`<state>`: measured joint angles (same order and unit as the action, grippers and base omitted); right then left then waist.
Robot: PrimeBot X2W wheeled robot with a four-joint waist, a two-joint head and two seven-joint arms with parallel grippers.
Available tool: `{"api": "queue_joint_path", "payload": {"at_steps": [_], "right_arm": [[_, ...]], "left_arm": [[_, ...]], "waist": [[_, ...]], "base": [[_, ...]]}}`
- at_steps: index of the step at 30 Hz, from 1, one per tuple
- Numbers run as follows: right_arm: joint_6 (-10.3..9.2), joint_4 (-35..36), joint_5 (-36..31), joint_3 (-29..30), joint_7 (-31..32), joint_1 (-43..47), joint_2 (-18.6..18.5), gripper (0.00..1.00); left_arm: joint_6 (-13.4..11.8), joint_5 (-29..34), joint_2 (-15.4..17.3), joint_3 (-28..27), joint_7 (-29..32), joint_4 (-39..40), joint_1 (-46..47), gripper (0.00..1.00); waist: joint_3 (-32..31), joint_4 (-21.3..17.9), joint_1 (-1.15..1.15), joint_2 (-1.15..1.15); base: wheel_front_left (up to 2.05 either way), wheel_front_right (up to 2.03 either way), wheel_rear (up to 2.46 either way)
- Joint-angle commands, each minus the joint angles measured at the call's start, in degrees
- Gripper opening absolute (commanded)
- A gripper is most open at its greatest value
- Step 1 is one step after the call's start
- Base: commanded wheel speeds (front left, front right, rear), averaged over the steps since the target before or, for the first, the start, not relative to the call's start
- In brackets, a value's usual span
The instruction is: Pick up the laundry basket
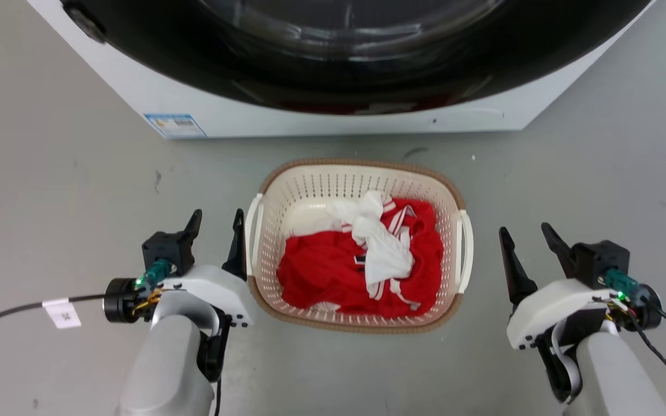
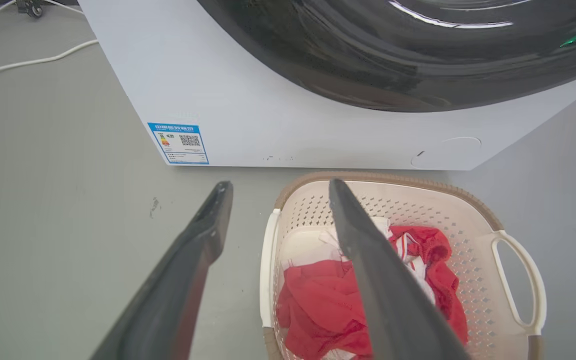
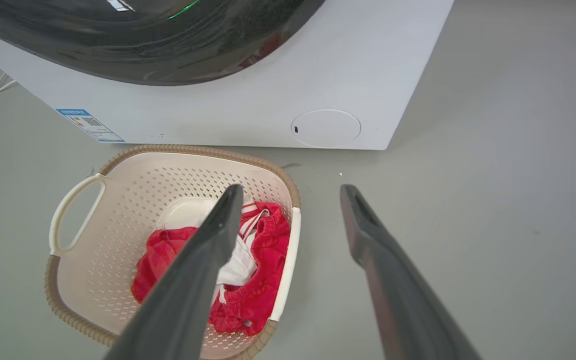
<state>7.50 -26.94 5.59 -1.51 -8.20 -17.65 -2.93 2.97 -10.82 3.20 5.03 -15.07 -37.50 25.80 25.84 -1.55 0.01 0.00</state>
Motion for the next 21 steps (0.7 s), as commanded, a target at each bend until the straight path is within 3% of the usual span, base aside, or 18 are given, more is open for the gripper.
{"api": "queue_joint_path", "payload": {"at_steps": [1,21], "right_arm": [[-0.02,-0.96,0.57,-0.3,-0.12,-1.75,0.08,1.0],[-0.02,-25.28,8.26,-6.19,2.13,-20.56,0.08,1.0]], "left_arm": [[0.31,-0.24,0.56,-0.19,-0.15,-1.04,1.57,1.0],[4.36,-2.81,3.51,4.3,3.54,-24.58,21.86,1.0]], "waist": [[3.26,-0.41,-0.01,0.0],[16.43,-1.89,-0.01,0.0]], "base": [[0.0,0.0,0.0],[0.0,0.0,0.0]]}}
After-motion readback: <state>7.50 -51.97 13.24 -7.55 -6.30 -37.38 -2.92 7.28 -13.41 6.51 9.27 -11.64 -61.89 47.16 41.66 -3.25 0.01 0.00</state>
